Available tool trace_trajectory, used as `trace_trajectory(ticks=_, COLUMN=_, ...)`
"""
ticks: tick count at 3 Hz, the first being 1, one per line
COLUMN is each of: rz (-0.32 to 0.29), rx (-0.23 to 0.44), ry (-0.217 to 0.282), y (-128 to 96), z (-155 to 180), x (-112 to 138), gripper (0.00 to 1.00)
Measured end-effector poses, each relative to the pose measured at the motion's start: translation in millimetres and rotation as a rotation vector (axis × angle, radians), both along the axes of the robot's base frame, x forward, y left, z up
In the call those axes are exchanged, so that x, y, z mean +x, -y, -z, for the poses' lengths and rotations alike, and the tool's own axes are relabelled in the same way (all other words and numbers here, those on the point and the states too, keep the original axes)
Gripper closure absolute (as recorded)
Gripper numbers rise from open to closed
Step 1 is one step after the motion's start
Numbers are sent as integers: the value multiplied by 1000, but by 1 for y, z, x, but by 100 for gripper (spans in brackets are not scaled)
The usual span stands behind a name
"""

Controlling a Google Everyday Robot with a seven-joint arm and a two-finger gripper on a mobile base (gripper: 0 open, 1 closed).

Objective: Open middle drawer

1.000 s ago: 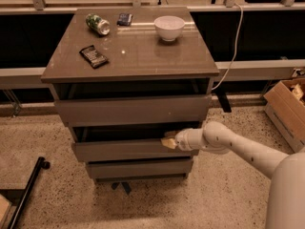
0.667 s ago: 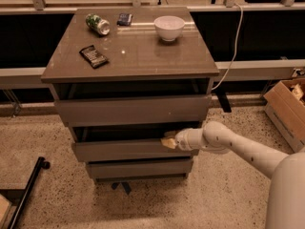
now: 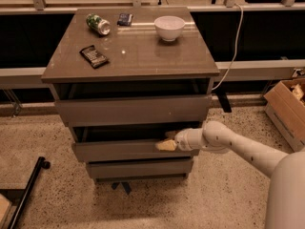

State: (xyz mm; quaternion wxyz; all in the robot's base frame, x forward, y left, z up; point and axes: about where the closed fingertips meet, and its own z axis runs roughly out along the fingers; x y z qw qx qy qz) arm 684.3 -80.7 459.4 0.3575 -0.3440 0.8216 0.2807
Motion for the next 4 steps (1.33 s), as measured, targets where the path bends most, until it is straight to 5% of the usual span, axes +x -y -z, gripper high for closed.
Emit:
trace_trajectory(ticks=1, rz=-8, rx=-4, ry=-22, y=1, z=3, x=-5, gripper=0)
trace_trajectory(ticks=2, rz=-8, rx=-4, ry=-23, y=1, z=3, x=-5, gripper=0)
trace_trajectory(ticks=3, rz=-43, rx=-28, ry=-125, y=6, z=18, x=-29, gripper=19)
trace_trajectory(ticks=4, rz=-43, rx=-28, ry=-125, y=6, z=15, x=-28, gripper=42)
